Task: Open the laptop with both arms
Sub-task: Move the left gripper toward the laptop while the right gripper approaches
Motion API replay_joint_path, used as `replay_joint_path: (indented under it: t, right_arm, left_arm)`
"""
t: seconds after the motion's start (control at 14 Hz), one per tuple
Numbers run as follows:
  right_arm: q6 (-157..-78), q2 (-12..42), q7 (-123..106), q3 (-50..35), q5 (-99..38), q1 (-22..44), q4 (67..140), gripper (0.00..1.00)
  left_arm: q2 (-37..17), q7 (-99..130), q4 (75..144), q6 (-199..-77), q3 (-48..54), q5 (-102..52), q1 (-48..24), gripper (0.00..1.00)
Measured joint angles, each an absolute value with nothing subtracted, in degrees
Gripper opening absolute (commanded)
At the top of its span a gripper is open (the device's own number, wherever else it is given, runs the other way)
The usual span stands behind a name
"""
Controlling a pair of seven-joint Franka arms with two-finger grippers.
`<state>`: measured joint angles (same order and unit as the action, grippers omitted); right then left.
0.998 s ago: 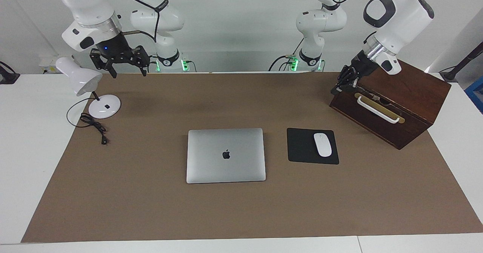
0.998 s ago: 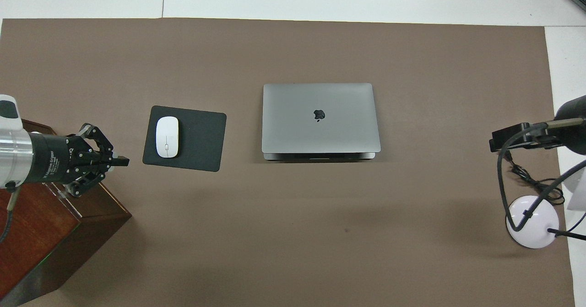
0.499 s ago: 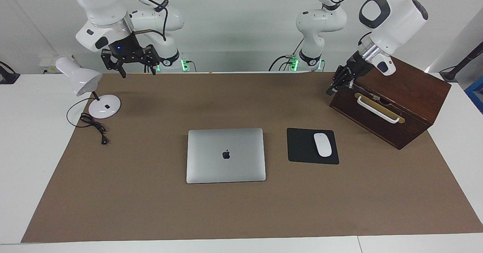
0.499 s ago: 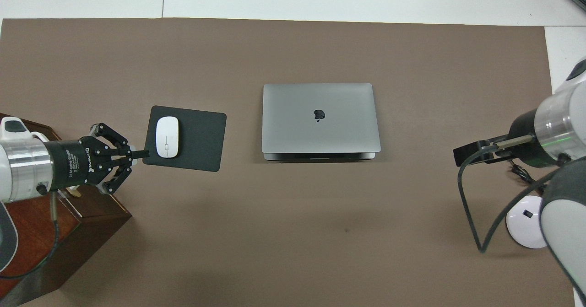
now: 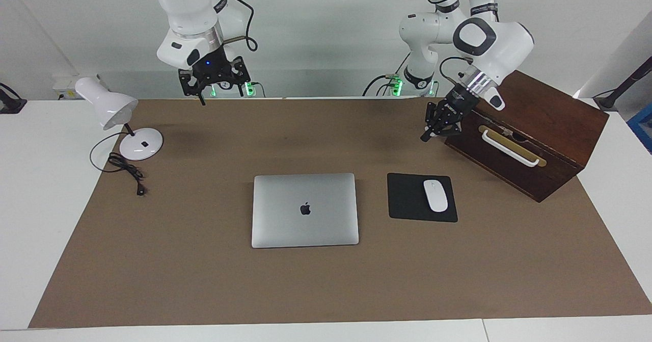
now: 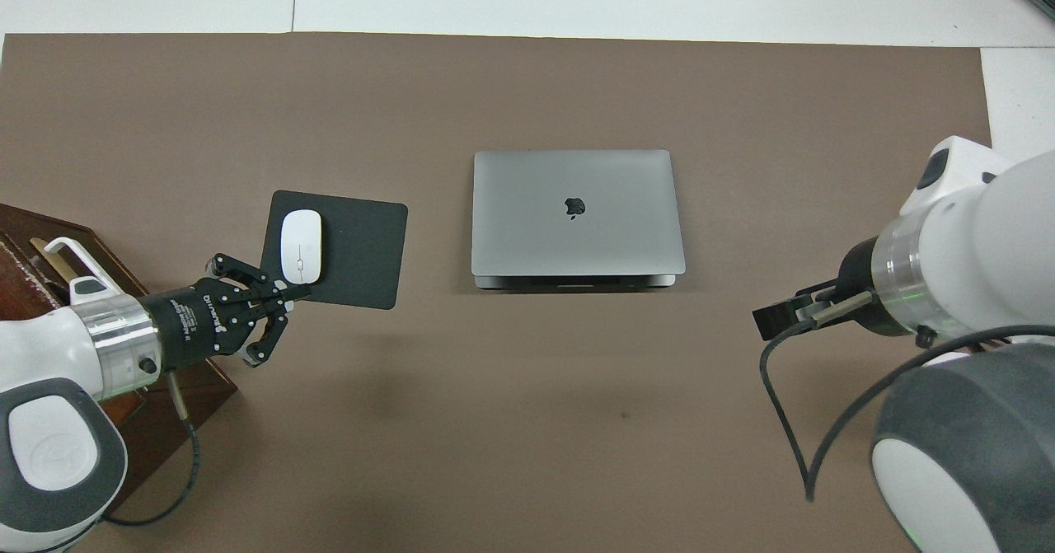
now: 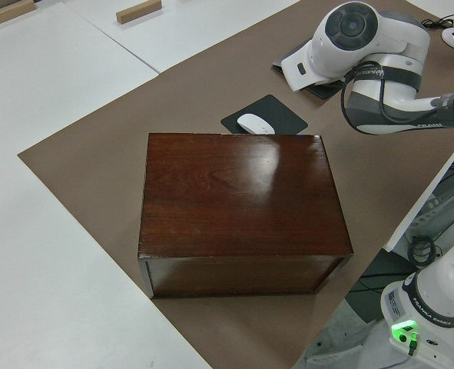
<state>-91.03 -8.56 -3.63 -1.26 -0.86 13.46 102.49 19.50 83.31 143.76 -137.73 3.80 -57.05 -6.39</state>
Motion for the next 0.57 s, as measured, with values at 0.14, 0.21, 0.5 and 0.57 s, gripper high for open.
replay_joint_path:
  t: [0.14,0.21,0.5,0.57]
  right_arm:
    - [-92.2,-9.3,-5.1,-1.2,-0.9,14.2,104.5,1.00]
    - [-93.5,-9.6,-5.3,-1.2,-0.8,14.9,105.4,1.00]
    - [-98.8,-10.7,-6.0,-1.3,0.9,18.5,109.1,1.00]
    - [-99.8,-10.8,-6.7,-1.3,2.1,19.5,109.8,1.00]
  left_arm:
    - [19.3,83.3,147.3,-143.3,3.8,-66.8,-9.6,0.00]
    - [19.1,83.3,148.7,-146.8,3.9,-71.7,-11.9,0.00]
    - [16.2,83.4,150.2,-154.5,4.0,-86.6,-18.4,0.00]
    - [14.8,83.5,150.2,-156.7,4.0,-90.4,-20.4,0.00]
